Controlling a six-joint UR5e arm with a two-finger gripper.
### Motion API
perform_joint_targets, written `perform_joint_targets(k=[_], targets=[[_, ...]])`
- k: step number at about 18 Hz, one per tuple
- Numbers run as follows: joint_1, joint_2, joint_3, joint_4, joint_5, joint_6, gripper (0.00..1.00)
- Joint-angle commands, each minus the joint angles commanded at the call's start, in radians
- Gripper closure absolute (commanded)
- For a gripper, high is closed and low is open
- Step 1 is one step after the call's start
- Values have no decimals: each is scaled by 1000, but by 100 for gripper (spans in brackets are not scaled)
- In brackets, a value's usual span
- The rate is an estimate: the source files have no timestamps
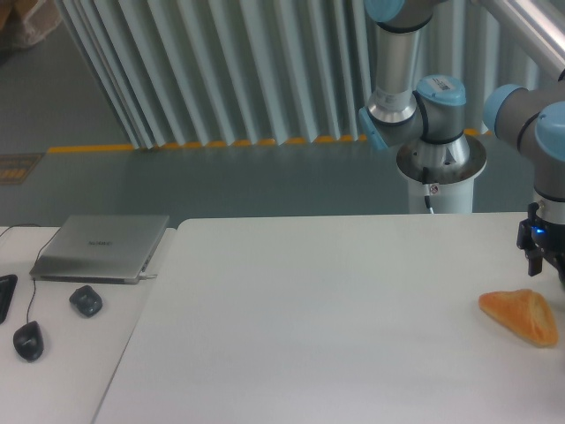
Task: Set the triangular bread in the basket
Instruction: 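Lower the gripper down onto the triangular bread piece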
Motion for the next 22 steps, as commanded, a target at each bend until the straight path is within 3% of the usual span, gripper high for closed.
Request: perform_joint_targets(k=[6,12,13,16,22], targets=[[-3,11,3,-34,44,-2,0],[-31,-11,-15,-23,60,-2,0],[-40,-17,-29,-20,87,-2,0],[-121,-60,-40,-35,309,2,0],[-132,-68,-83,-40,443,106,0]])
